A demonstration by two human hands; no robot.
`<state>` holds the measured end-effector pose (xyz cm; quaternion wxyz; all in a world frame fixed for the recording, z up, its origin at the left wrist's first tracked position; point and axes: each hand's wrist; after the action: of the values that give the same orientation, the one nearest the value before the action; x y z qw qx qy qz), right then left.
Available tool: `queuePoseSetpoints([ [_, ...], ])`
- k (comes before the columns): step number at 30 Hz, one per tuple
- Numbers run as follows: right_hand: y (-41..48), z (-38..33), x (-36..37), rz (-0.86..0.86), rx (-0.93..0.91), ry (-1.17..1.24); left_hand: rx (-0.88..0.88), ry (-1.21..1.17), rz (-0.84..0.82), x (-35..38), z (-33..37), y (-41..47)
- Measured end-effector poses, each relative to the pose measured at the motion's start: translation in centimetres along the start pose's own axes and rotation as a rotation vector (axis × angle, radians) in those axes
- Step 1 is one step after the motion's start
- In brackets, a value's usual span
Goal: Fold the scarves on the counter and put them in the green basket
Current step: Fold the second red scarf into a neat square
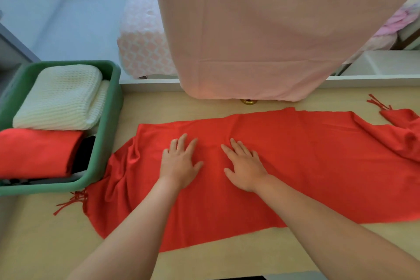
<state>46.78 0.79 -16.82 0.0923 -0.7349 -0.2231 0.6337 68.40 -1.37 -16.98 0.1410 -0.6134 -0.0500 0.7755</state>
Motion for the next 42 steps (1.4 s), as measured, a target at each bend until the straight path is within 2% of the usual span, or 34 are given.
queuePoseSetpoints([
  [2, -0.5, 0.2, -0.1, 0.005, -0.051, 0.047, -0.082, 0.023, -0.137, 0.1, 0.4, -0.1],
  [5, -2.0, 1.8, -1.2, 0.111, -0.018, 0.120, -0.153, 0.022, -0.120, -0.6, 1.4, 0.2],
  [9, -4.5, 6.2, -3.1, 0.238, 0.125, 0.165, -0.031, -0.027, -0.006, -2.5, 5.8, 1.2],
  [12, -6.6, 10.7, -4.6, 0.272, 0.236, 0.163, 0.113, -0.086, 0.026, -3.6, 11.2, 2.0],
  [17, -10.1, 18.8, -5.4, 0.171, 0.454, 0.142, 0.307, -0.153, -0.040, -2.5, 20.5, 2.7],
  [23, -12.6, 29.8, -5.1, 0.094, 0.531, 0.077, 0.411, -0.210, -0.139, 1.9, 32.4, 4.7],
  [28, -13.9, 40.0, -4.9, 0.078, 0.547, 0.069, 0.427, -0.110, -0.176, 5.6, 42.2, 6.2],
  [34, -14.9, 49.8, -4.5, -0.096, 0.515, 0.047, 0.229, 0.182, -0.341, 9.2, 49.4, 8.6],
  [38, -14.9, 55.3, -4.8, -0.103, 0.617, 0.005, 0.326, 0.107, -0.407, 10.5, 53.4, 9.9],
  [40, -14.9, 56.9, -5.1, -0.077, 0.668, -0.026, 0.382, 0.001, -0.370, 10.7, 55.2, 10.2],
  [42, -15.2, 56.9, -4.7, 0.021, 0.640, -0.064, 0.384, -0.052, -0.237, 10.9, 56.0, 10.0],
])
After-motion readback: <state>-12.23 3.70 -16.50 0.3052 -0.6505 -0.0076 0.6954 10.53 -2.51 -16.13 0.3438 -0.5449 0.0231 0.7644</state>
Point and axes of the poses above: each hand's wrist, its own y-axis towards the middle knuckle, its own x-axis out of the palm, z = x × y, and after that the axes turned 5 degrees about -y, right-handed
